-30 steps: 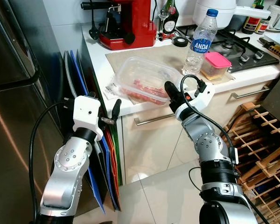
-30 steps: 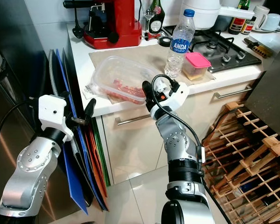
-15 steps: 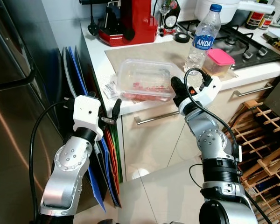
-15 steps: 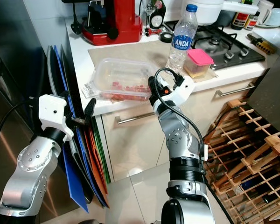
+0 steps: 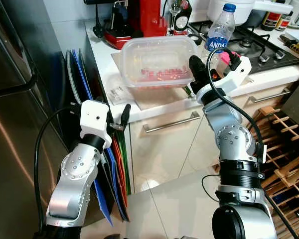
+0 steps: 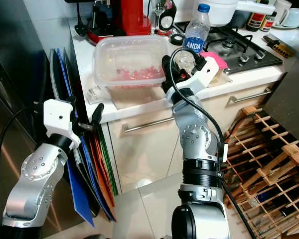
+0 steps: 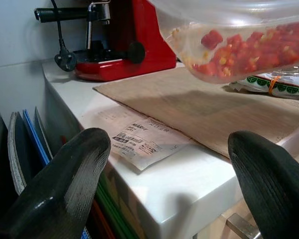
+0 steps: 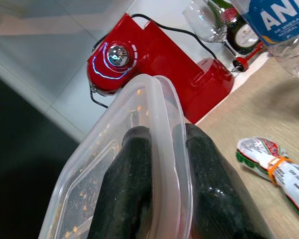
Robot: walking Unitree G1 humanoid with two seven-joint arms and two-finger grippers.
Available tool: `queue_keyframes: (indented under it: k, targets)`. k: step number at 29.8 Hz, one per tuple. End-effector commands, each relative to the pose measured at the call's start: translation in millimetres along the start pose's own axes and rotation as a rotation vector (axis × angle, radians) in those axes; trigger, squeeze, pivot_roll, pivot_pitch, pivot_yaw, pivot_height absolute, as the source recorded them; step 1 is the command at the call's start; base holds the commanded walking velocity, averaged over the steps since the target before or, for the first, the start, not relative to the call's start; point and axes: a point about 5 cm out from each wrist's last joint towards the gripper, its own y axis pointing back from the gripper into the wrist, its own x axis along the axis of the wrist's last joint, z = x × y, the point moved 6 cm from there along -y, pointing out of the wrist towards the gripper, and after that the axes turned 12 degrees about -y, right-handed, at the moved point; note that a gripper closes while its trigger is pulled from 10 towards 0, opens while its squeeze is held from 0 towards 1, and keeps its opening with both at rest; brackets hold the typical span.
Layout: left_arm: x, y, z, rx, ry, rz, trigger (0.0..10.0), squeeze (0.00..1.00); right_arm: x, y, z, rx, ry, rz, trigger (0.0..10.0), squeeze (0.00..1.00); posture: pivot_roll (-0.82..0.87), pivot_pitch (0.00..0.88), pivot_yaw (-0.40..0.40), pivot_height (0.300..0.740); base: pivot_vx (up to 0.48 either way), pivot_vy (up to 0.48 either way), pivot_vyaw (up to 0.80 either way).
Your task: Restocking fridge
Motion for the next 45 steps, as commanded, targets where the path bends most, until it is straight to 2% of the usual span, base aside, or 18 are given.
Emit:
queue_keyframes:
  k: [1, 4, 6, 10, 11, 12, 15, 19, 26, 45]
  targets:
    - [-5.5, -1.7, -1.9, 0.015, 0.033, -0.025, 10.0, 0.00, 15.2, -3.5, -26.2, 0.084, 0.030, 0.042, 0.0, 0.00, 0.06, 0.000, -0.002, 0.740, 0.000, 0.000, 0.00]
    - [-14.9, -1.3, -7.2, 0.039, 0.079, -0.060, 10.0, 0.00, 29.7, 1.4, -32.3, 0.098, 0.210, 0.101, 0.0, 0.00, 0.06, 0.000, -0.003, 0.740, 0.000, 0.000, 0.00]
    - [-17.2, -0.5, -9.5, 0.048, 0.082, -0.068, 10.0, 0.00, 36.1, 8.0, -44.2, 0.132, 0.339, 0.131, 0.0, 0.00, 0.05, 0.000, -0.001, 0.740, 0.000, 0.000, 0.00]
    - [-15.3, -1.4, -8.8, 0.044, 0.069, -0.060, 10.0, 0.00, 44.1, 20.9, -60.7, 0.180, 0.482, 0.171, 0.0, 0.00, 0.04, 0.000, 0.001, 0.740, 0.000, 0.000, 0.00]
    - [-15.3, -1.4, -8.8, 0.044, 0.069, -0.060, 10.0, 0.00, 44.1, 20.9, -60.7, 0.180, 0.482, 0.171, 0.0, 0.00, 0.04, 0.000, 0.001, 0.740, 0.000, 0.000, 0.00]
    - [-13.9, -2.6, -8.4, 0.042, 0.063, -0.053, 10.0, 0.00, 47.5, 25.4, -62.8, 0.187, 0.525, 0.187, 0.0, 0.00, 0.04, 0.000, 0.004, 0.740, 0.000, 0.000, 0.00]
    - [-10.4, -4.6, -7.3, 0.037, 0.040, -0.035, 10.0, 0.00, 49.4, 30.8, -63.5, 0.193, 0.579, 0.201, 0.0, 0.00, 0.03, 0.000, 0.008, 0.740, 0.000, 0.000, 0.00]
    - [-7.8, -7.2, -2.6, 0.025, 0.021, -0.022, 10.0, 0.00, 46.4, 35.5, -50.1, 0.156, 0.609, 0.198, 0.0, 0.00, 0.02, 0.000, 0.016, 0.740, 0.000, 0.000, 0.00]
    - [-8.3, -8.1, -1.3, 0.026, 0.023, -0.028, 10.0, 0.00, 37.3, 36.9, -43.1, 0.134, 0.624, 0.183, 0.0, 0.00, 0.02, 0.000, 0.018, 0.740, 0.000, 0.000, 0.00]
    - [-5.4, -7.7, -4.7, 0.045, 0.044, -0.018, 10.0, 0.00, 27.6, 34.3, -40.8, 0.144, 0.641, 0.161, 0.0, 0.00, 0.03, 0.000, 0.010, 0.740, -0.348, 0.000, 0.00]
